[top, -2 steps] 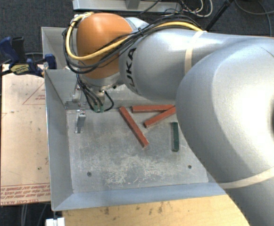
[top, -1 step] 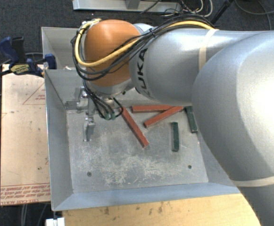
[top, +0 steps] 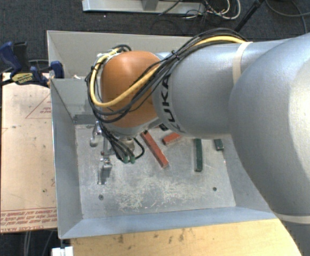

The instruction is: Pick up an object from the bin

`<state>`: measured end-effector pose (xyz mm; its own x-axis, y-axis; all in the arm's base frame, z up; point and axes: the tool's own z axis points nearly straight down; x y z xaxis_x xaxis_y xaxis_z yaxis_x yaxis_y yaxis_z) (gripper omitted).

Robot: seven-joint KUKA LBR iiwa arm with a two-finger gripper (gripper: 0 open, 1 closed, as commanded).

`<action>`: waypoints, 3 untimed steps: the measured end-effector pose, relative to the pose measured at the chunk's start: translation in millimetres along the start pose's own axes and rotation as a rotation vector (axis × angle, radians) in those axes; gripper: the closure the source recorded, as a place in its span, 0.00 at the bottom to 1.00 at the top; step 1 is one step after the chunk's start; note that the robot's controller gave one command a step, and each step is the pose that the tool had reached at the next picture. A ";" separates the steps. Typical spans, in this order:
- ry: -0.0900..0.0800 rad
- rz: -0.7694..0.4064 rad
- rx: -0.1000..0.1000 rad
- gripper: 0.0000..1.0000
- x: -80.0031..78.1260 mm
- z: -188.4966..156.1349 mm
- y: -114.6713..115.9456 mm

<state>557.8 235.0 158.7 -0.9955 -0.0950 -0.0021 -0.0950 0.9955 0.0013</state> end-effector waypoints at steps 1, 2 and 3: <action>0.002 -0.098 -0.001 0.00 13.0 28.1 2.2; 0.000 -0.434 -0.001 0.00 4.2 57.8 -31.9; 0.001 -0.478 0.001 0.00 -28.7 66.2 -32.9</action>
Offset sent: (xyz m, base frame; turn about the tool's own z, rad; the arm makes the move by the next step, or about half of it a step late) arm 0.0048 -0.0588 -0.0764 -0.5240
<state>589.6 205.1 92.6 -0.8404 -0.5420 -0.0008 -0.5420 0.8404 -0.0002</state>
